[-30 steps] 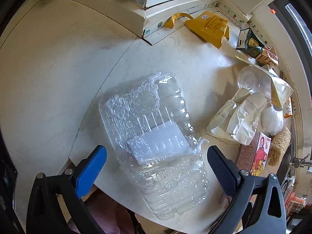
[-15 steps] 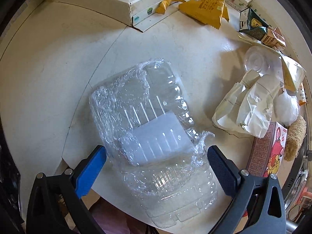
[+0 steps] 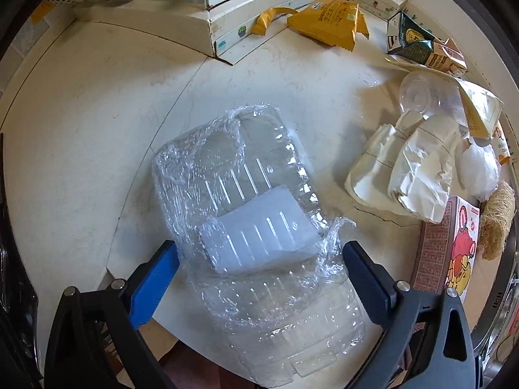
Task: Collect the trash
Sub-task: 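Lift the plastic container and carton and carry both down toward the floor bin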
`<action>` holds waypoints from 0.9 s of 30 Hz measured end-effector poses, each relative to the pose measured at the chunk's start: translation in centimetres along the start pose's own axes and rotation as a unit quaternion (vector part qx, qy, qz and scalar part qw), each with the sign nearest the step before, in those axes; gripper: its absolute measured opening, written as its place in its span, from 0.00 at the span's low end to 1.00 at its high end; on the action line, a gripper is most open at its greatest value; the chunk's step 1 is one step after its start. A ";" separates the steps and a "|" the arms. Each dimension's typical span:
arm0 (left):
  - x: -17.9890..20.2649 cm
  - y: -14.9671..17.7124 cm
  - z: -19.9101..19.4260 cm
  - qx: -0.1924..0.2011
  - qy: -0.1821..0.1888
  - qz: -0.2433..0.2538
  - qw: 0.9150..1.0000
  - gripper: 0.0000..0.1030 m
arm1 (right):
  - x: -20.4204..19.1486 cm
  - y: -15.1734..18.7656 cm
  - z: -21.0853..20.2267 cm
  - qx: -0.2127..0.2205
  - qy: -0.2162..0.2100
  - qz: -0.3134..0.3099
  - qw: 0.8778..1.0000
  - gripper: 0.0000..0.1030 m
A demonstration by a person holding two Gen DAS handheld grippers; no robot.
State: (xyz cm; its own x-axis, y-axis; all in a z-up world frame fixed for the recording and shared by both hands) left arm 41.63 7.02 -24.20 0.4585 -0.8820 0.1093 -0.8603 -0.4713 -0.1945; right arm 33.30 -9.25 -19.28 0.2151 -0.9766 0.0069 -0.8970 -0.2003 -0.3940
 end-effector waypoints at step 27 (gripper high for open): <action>-4.3 16.3 -11.9 0.015 0.098 0.152 0.983 0.90 | -0.1 12.8 -12.1 0.063 -0.081 0.063 0.993 0.49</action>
Point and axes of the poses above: each gripper's, at about its wrist camera, not at the fingertips, and z roughly the way its jaws point, x to its right, y to its underside, the point moved 5 cm from there along z, roughly the way its jaws point, and after that the axes turned 13 degrees about -z, right-handed, at the moved point
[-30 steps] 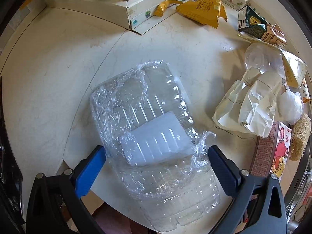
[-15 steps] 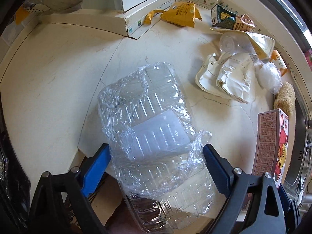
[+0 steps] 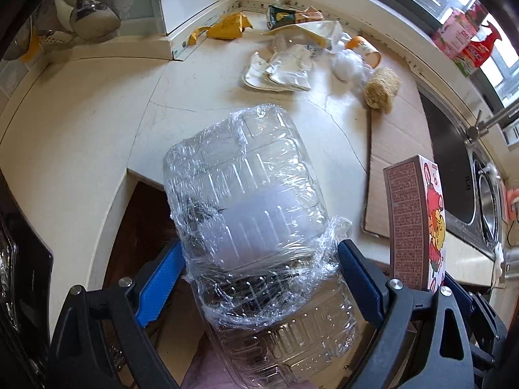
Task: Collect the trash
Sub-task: 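Lift the plastic container and carton and carry both down toward the floor bin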
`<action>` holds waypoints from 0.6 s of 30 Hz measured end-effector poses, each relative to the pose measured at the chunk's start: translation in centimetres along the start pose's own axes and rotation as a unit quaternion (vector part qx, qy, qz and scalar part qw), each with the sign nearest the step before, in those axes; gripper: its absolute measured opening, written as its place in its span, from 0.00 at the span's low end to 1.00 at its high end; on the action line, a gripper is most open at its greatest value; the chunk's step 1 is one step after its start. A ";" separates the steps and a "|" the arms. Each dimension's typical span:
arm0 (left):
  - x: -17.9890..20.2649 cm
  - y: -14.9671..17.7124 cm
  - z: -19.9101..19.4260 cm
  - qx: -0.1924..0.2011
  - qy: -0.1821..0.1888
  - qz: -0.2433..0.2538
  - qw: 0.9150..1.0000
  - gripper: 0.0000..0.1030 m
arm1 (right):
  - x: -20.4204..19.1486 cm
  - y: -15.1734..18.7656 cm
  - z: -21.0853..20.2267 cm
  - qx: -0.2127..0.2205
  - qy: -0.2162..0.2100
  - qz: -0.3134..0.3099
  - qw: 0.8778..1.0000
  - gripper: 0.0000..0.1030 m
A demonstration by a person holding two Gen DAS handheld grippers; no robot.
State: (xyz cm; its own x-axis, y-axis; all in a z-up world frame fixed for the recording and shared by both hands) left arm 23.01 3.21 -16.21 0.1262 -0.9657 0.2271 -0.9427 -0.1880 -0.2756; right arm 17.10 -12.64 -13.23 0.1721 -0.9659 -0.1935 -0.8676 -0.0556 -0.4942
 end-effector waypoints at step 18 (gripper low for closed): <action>2.1 12.7 -0.5 -0.029 0.044 0.082 0.995 0.91 | 1.7 10.6 -4.8 -0.011 -0.015 -0.011 1.000 0.49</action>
Point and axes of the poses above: each gripper's, at about its wrist camera, not at the fingertips, and z roughly the way its jaws point, x to its right, y to its underside, the point moved 5 cm from there along z, roughly the way its jaws point, and after that the axes turned 13 degrees about -z, right-handed, at the moved point
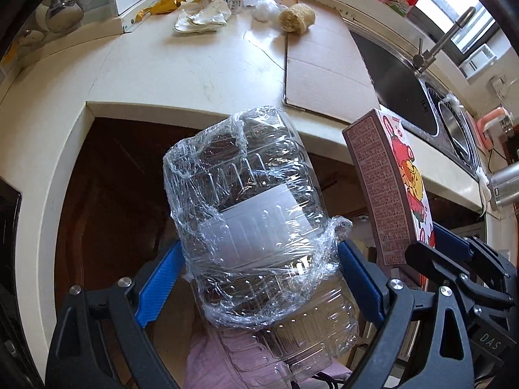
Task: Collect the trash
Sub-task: 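Lift the plastic container and carton and carry both down toward the floor bin, then open the left tool over the bin while the right tool drops the carton in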
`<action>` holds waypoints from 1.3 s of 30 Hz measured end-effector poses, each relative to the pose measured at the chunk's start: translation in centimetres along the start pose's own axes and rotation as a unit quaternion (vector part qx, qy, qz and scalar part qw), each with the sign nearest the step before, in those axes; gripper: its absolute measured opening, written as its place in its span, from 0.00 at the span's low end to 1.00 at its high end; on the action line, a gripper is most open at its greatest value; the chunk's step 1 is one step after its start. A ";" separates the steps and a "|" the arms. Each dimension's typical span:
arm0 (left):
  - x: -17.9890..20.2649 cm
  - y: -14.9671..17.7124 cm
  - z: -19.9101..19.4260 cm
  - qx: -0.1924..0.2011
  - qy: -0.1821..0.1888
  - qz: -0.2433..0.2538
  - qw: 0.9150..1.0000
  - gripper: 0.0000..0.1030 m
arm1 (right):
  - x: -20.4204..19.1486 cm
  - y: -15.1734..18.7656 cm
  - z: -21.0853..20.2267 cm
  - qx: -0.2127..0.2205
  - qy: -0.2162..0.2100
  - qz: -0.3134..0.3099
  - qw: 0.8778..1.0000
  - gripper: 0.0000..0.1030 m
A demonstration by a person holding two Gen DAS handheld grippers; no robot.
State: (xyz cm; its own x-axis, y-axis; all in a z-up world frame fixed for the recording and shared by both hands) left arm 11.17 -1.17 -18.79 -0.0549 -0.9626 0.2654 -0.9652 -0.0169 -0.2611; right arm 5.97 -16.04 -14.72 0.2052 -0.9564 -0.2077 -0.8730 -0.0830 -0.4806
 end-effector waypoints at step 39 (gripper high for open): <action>-9.4 7.9 34.2 -0.209 -0.002 -0.095 0.973 0.86 | 6.7 18.6 30.3 -0.258 -0.028 0.152 0.954 0.50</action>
Point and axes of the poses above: each gripper's, at about its wrist camera, not at the fingertips, and z roughly the way its jaws point, x to its right, y to its underside, the point moved 5 cm from there along z, roughly the way its jaws point, and after that the axes turned 13 degrees about -z, right-handed, at the moved point
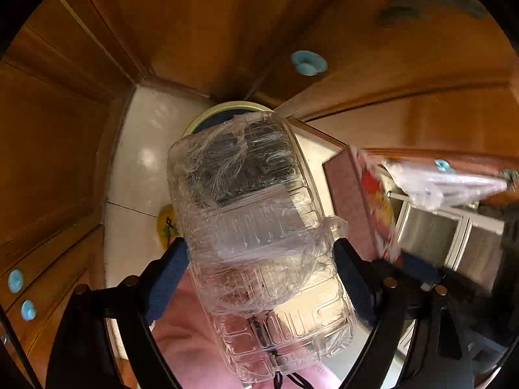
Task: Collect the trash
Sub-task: 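Open the left tool over the bin while the right tool drops the carton in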
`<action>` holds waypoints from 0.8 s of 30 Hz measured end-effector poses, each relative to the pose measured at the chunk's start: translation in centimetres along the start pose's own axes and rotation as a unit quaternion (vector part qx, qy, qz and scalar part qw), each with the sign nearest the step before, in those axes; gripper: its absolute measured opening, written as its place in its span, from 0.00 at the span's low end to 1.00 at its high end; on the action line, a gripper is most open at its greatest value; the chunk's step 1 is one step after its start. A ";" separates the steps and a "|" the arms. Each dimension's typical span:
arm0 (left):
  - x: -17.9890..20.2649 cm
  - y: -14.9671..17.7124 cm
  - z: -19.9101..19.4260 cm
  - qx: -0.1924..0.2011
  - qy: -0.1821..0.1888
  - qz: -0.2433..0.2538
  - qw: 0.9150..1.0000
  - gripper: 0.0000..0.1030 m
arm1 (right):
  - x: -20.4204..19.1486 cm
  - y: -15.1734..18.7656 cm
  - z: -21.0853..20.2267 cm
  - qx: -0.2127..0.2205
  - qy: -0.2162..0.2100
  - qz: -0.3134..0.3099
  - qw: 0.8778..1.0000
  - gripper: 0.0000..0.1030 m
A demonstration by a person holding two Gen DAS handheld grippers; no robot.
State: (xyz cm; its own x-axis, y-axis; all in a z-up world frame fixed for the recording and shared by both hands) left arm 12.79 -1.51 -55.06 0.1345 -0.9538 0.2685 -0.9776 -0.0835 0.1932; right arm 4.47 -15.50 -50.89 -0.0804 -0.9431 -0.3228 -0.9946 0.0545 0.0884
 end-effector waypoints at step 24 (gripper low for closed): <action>-3.7 -5.6 6.9 -0.074 -0.016 -0.050 0.996 0.99 | 1.8 -3.3 8.5 -0.094 0.023 0.027 0.995 0.50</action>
State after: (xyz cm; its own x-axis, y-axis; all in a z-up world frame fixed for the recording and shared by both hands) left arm 16.63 0.52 -63.69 0.2221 -0.9520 0.2105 -0.9247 -0.1372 0.3551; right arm 7.03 -14.62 -59.75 -0.1262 -0.9548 -0.2690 -0.9586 0.0476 0.2807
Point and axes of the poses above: each gripper's, at about its wrist camera, not at the fingertips, and z roughly the way its jaws point, x to its right, y to its underside, the point moved 5 cm from there along z, roughly the way its jaws point, and after that the axes turned 13 degrees about -z, right-handed, at the moved point
